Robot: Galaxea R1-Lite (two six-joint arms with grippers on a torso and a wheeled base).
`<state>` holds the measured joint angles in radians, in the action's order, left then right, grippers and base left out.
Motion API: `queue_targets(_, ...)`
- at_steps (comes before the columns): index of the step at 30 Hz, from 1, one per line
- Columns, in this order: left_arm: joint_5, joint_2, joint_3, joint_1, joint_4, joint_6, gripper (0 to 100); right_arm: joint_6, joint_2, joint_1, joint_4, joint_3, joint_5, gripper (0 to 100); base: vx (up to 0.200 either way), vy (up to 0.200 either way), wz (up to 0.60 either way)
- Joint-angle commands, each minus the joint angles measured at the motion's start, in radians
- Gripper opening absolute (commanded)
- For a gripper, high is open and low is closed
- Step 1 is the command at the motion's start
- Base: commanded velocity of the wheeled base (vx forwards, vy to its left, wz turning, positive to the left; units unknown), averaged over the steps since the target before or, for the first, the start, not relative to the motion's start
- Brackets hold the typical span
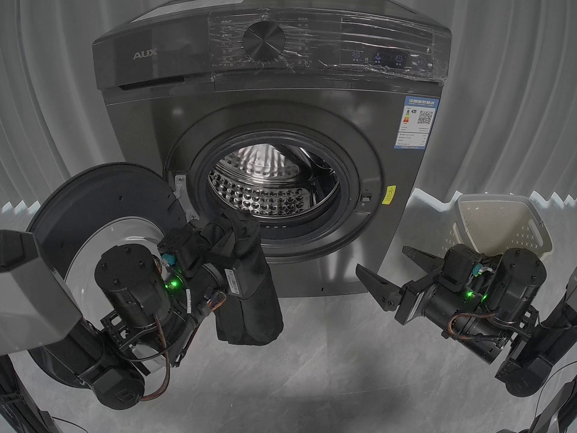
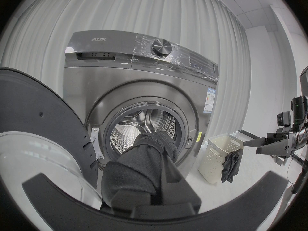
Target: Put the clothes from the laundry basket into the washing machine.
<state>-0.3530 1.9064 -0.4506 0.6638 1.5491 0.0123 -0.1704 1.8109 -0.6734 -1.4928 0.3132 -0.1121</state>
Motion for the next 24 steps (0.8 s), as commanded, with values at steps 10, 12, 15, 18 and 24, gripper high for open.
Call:
queue_targets(10, 0.002, 0.013, -0.008, 0.014, 0.000, 0.021, 0, 0.000, 0.005, -0.003, 0.000, 0.000, 0.000, 100, 0.040, 0.000, 0.00)
queue_targets(12, 0.002, 0.014, -0.008, 0.014, 0.000, 0.023, 0, 0.000, 0.005, -0.003, 0.000, 0.000, 0.000, 100, 0.200, 0.000, 0.00)
queue_targets(15, 0.003, 0.022, -0.011, 0.014, 0.000, 0.021, 0, 0.000, 0.005, -0.003, 0.000, 0.000, 0.000, 100, 0.133, 0.000, 0.00)
queue_targets(18, 0.002, 0.039, -0.014, 0.016, 0.000, 0.021, 0, 0.000, 0.007, -0.005, 0.000, -0.002, 0.000, 100, 0.000, 0.000, 0.00)
queue_targets(24, 0.002, 0.042, -0.014, 0.028, 0.000, 0.037, 0, 0.000, 0.007, -0.009, 0.000, -0.002, -0.001, 100, 0.000, 0.000, 0.00)
